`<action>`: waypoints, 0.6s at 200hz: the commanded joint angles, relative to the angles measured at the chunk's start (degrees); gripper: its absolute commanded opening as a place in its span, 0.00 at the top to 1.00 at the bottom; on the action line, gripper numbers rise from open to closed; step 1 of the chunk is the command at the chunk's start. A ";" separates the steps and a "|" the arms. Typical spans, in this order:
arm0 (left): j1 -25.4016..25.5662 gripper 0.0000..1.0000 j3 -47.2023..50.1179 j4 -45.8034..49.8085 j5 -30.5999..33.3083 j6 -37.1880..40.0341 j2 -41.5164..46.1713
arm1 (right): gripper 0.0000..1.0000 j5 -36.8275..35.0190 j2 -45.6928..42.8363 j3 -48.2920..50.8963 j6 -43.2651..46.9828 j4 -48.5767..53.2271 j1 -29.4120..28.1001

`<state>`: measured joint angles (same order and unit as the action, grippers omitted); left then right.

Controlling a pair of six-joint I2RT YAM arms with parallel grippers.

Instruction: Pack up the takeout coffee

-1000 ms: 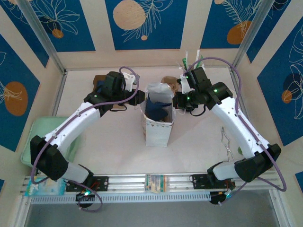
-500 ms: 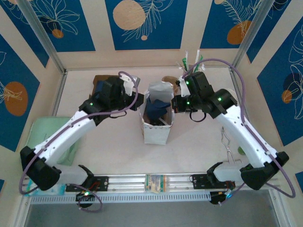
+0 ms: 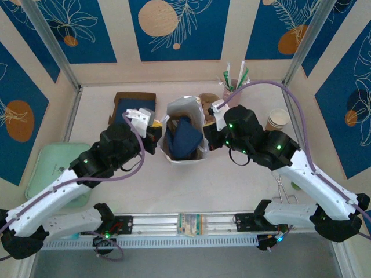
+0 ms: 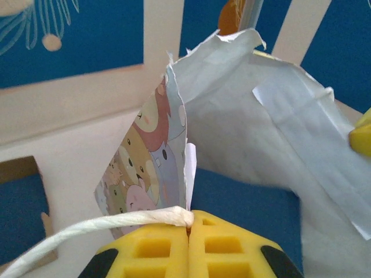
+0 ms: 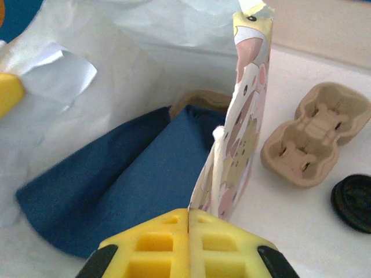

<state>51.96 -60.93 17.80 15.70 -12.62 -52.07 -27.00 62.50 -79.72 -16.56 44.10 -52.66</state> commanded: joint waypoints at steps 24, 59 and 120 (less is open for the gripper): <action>6.51 0.96 5.99 -12.14 12.03 8.55 5.10 | 1.00 -17.06 -2.94 4.36 6.92 -11.45 -8.59; 11.51 0.96 7.96 -17.90 17.63 15.87 5.33 | 1.00 -22.57 -5.33 7.29 11.02 -18.23 -12.22; 13.54 0.96 8.54 -21.03 20.78 18.47 4.51 | 1.00 -23.17 -6.33 8.97 12.29 -20.56 -12.74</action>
<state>64.79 -52.53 1.02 33.98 3.53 -47.97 -47.72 56.80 -71.33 -5.96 27.24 -64.93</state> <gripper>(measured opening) 0.065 0.051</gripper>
